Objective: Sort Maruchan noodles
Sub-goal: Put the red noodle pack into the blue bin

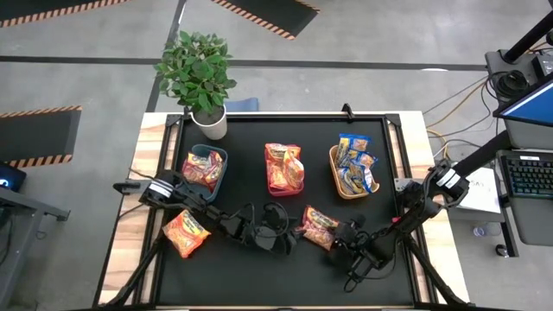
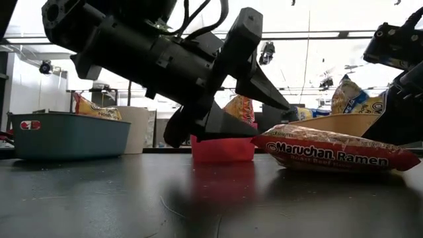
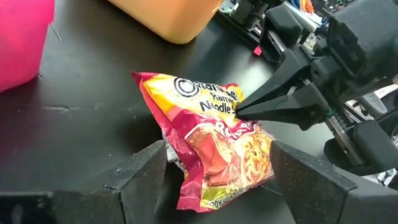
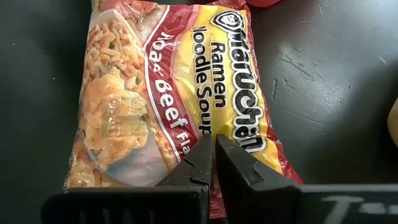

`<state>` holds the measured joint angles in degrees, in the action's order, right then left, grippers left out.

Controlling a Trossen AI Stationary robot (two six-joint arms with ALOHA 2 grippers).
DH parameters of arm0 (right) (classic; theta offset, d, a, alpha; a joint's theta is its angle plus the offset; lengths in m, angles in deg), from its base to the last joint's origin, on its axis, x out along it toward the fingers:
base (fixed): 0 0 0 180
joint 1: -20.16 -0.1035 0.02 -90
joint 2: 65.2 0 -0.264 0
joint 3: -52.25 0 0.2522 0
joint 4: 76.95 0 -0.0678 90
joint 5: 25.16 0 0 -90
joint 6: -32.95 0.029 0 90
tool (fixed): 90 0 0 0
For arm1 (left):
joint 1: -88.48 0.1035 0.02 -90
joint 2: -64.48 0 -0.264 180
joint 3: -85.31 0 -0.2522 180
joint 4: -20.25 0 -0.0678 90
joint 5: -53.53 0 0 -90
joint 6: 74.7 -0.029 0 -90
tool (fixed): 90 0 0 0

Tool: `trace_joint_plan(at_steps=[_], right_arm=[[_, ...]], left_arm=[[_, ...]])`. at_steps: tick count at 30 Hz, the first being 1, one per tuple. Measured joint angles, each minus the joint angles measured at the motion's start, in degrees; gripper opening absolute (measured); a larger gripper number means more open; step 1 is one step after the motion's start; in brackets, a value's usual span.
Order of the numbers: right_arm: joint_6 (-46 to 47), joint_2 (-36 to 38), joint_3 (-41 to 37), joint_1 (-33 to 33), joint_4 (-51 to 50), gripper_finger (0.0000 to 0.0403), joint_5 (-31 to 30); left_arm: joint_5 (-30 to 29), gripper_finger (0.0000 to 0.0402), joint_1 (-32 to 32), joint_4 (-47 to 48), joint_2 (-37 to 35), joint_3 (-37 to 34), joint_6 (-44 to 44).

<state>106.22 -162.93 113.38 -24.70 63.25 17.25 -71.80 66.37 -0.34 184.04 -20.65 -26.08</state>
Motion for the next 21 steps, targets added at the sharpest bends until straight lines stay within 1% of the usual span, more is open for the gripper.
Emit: trace_joint_plan(at_steps=[6, 9, 15, 18, 21], right_arm=[[0.0, 0.0, 0.0, 0.0, 0.2, 0.0012, -0.1], [0.0, 0.0, 0.0, 0.0, 0.5, 0.0012, -0.2], [-0.5, 0.0, 0.0, 0.0, 0.9, 0.0012, -0.2], [-0.5, 0.0, 0.0, 0.0, 1.1, 0.0012, -0.2], [-0.5, 0.0, 0.0, 0.0, 1.2, 0.0012, -0.2]], left_arm=[[0.0, 0.0270, 0.3, -5.7, 4.0, 0.0, 0.1], [0.7, 0.0270, 0.9, -7.8, 4.9, 0.1, 0.1], [4.8, 0.0270, 2.2, -8.7, 6.9, 2.3, -0.7], [4.7, 0.0269, 2.3, -8.3, 7.7, 3.2, -1.4], [4.7, 0.0257, 2.3, -8.1, 7.8, 3.4, -1.8]])
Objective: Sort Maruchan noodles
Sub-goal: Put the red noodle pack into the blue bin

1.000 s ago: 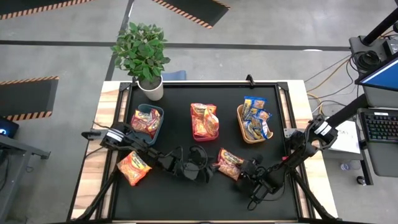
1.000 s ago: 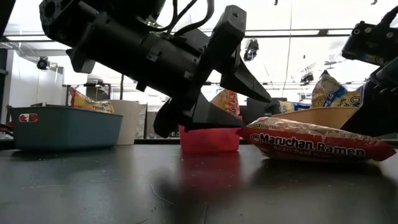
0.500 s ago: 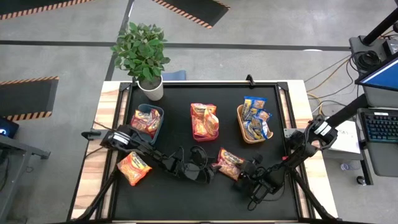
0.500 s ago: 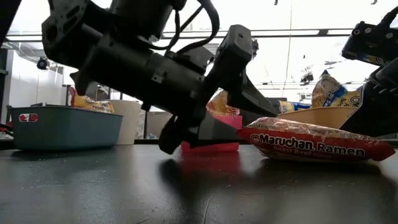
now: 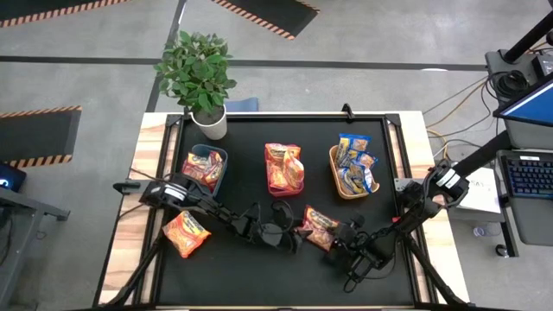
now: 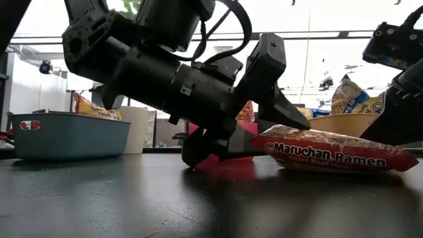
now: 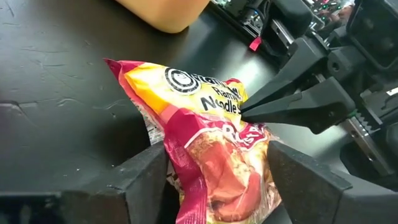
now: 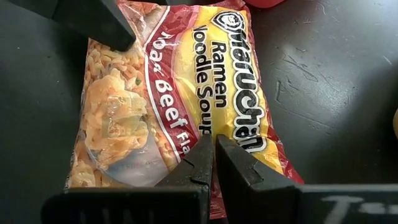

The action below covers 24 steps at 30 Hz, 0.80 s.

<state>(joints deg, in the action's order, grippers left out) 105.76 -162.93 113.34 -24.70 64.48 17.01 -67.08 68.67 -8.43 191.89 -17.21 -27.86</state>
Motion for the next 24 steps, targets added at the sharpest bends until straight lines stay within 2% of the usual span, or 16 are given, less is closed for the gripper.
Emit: trace_joint_plan(at_steps=[6, 16, 19, 24], right_arm=[[-0.1, 0.3, 0.0, 0.0, -0.1, 0.0012, 0.0], [-0.7, 3.0, 0.0, -0.1, 0.2, 0.0012, -1.6], [-0.6, 3.4, 0.0, -0.4, 0.3, 0.0012, -3.6], [1.1, 3.9, 0.4, -1.9, 0.3, 0.0012, -7.3]], left_arm=[[0.0, 0.0191, 0.0, 0.7, 0.0, 0.0, -0.4], [-0.1, 0.0021, 0.0, 1.0, 0.0, 0.0, -3.2], [0.0, 0.0007, 0.0, 1.0, -0.2, -0.1, -5.4], [-1.6, 0.0003, -1.3, 2.2, -3.1, -0.1, -15.8]])
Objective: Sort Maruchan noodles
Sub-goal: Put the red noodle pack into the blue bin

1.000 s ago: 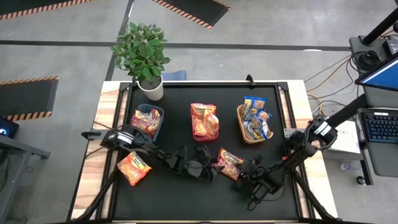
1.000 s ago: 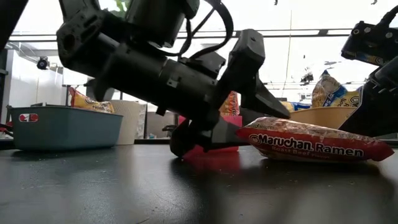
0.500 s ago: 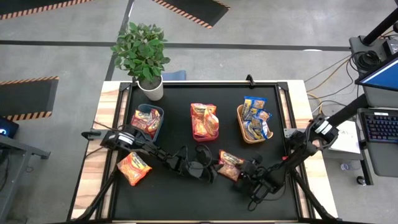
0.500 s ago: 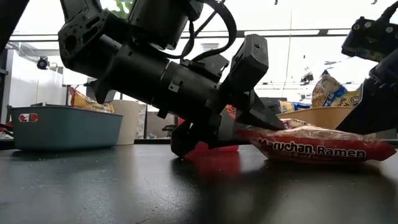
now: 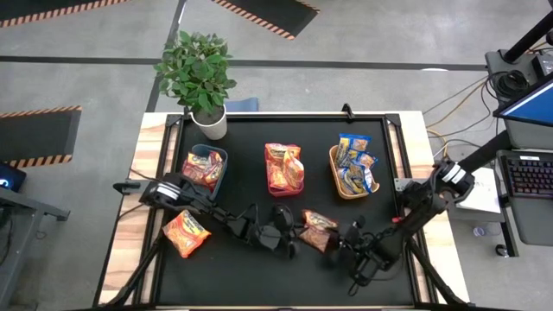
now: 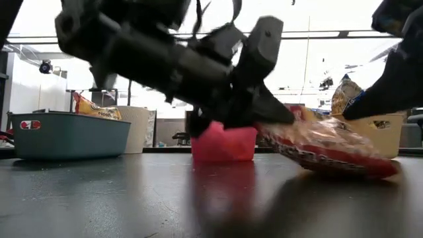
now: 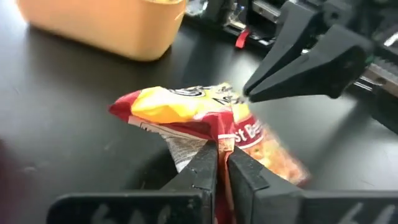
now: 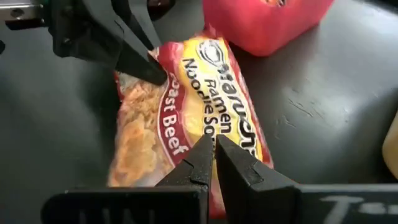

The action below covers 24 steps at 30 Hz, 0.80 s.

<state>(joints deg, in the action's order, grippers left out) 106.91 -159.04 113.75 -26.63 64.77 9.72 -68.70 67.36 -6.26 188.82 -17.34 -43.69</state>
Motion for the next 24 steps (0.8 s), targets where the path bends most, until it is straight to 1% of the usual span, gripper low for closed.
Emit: trace_joint_plan(at_steps=[3, 7, 10, 14, 17, 24], right_arm=[[-0.3, 0.0, 1.3, -1.3, 0.0, 0.0012, -2.0], [-2.2, 0.1, 3.5, -2.7, 0.0, 0.0012, -5.0], [-4.7, 0.1, 5.3, -3.1, 0.0, 0.0012, -5.6], [-7.7, 0.1, 6.9, -3.1, 0.0, 0.0012, -6.5], [-9.5, 0.1, 7.4, -3.1, -0.1, 0.0012, -6.6], [-10.2, 0.1, 7.6, -3.1, -0.3, 0.0012, -6.6]], left_arm=[[-3.0, 0.0002, -1.0, 5.1, -2.8, 0.0, -3.1], [-8.1, 0.0000, -1.8, 16.3, -7.8, 0.0, -4.7], [-12.1, 0.0000, -3.0, 24.4, -11.7, 0.0, -5.0], [-15.1, 0.0000, -4.7, 34.4, -16.7, 0.0, -4.3], [-17.0, 0.0000, -6.1, 39.9, -20.2, 0.0, -3.5], [-20.8, 0.0000, -8.8, 53.2, -29.2, 0.2, -1.2]])
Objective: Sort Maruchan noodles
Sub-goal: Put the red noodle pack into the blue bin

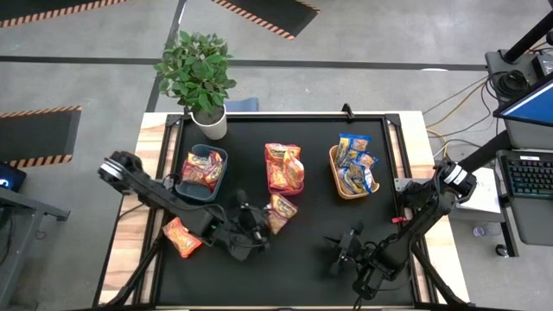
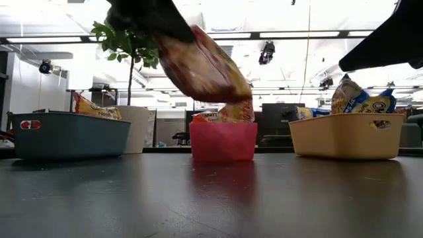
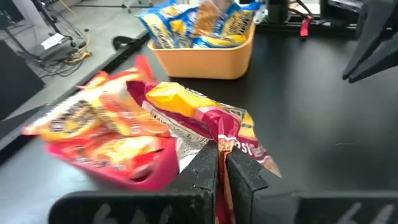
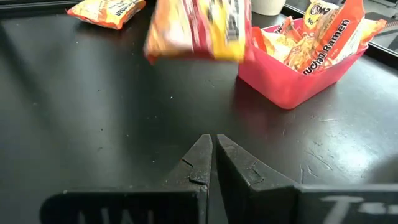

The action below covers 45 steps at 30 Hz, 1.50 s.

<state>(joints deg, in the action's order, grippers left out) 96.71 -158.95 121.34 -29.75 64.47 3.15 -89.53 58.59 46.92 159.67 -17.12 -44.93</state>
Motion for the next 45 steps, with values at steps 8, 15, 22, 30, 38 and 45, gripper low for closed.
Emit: trace_joint_plan(at_steps=[8, 15, 22, 30, 38, 45], right_arm=[[0.0, 0.0, -0.1, 0.0, -0.2, 0.0012, 0.0], [-0.4, 0.0, -0.2, 0.0, -0.2, 0.0012, 0.0], [-0.5, 0.0, -0.2, 0.2, -0.2, 0.0012, 0.0], [-0.9, 0.0, -0.2, 1.3, -0.2, 0.0012, -0.4], [-1.8, 0.2, -0.2, 1.7, 0.2, 0.0012, -0.4], [-1.6, 0.2, -0.2, 1.8, 0.3, 0.0012, -0.4]], left_arm=[[-1.0, 0.0000, -1.7, 14.9, -12.2, 0.0, 2.6], [-2.0, 0.0000, -1.8, 37.8, -25.9, 0.0, 13.0], [-2.0, 0.0000, -1.7, 59.6, -37.4, 0.0, 26.5], [-2.0, 0.0000, 2.4, 77.1, -40.3, -0.1, 38.9], [-1.4, 0.0000, 14.0, 77.0, -38.1, -3.5, 33.7], [0.6, 0.0000, 23.2, 77.1, -33.1, -6.2, 26.4]])
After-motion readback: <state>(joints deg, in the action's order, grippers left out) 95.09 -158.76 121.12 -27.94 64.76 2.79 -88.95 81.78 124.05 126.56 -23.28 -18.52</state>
